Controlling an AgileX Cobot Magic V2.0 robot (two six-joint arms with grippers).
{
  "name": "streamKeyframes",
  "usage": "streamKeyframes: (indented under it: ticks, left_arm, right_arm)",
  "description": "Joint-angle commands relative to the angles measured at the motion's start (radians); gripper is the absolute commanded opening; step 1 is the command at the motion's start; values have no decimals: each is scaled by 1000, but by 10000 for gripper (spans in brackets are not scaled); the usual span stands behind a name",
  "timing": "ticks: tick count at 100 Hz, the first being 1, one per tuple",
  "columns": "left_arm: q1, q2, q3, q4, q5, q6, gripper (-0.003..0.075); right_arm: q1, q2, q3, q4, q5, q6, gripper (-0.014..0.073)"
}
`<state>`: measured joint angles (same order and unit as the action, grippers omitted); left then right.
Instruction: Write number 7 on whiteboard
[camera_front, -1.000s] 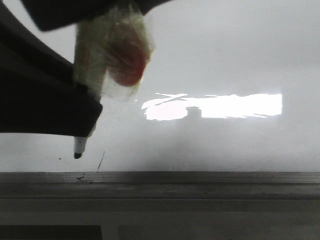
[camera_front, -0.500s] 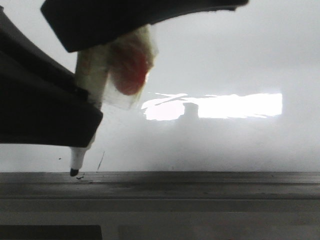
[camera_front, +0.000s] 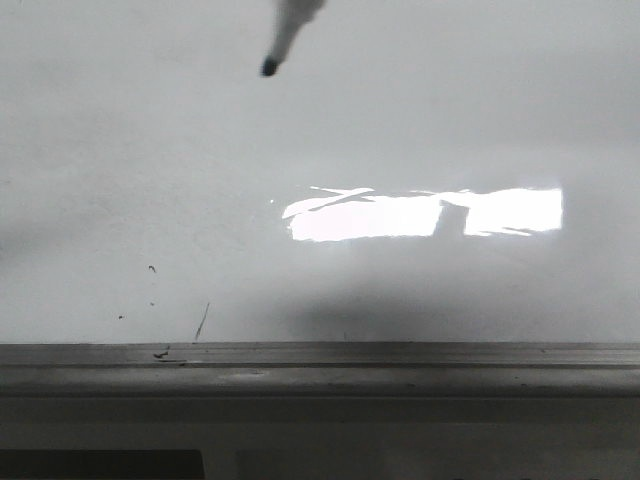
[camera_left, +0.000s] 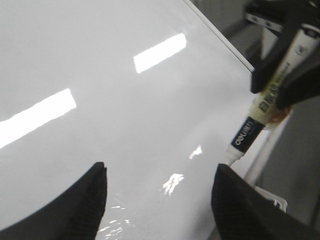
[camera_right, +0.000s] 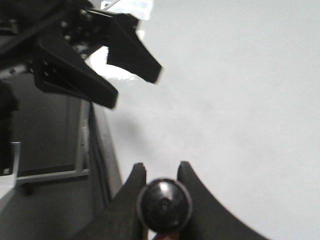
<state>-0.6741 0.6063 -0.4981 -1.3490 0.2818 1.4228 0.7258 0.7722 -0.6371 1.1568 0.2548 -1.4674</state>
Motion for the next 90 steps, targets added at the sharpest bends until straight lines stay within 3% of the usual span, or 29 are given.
streamKeyframes:
  ticks: [1, 11, 25, 57, 90]
  left_arm:
    - [24, -67, 9, -36, -91, -128, 343]
    - [44, -129, 52, -58, -113, -154, 218]
    - [48, -138, 66, -61, -117, -154, -19]
    - [48, -137, 66, -57, -139, -150, -20]
    - [48, -137, 66, -49, -139, -150, -20]
  right_arm:
    - [4, -61, 22, 11, -154, -39, -39]
    - [4, -91, 79, 10, -262, -59, -39]
    - [4, -84, 90, -18, -354, -62, -39]
    - [4, 48, 77, -18, -362, -62, -46]
    - [31, 180, -50, -18, -353, -62, -46]
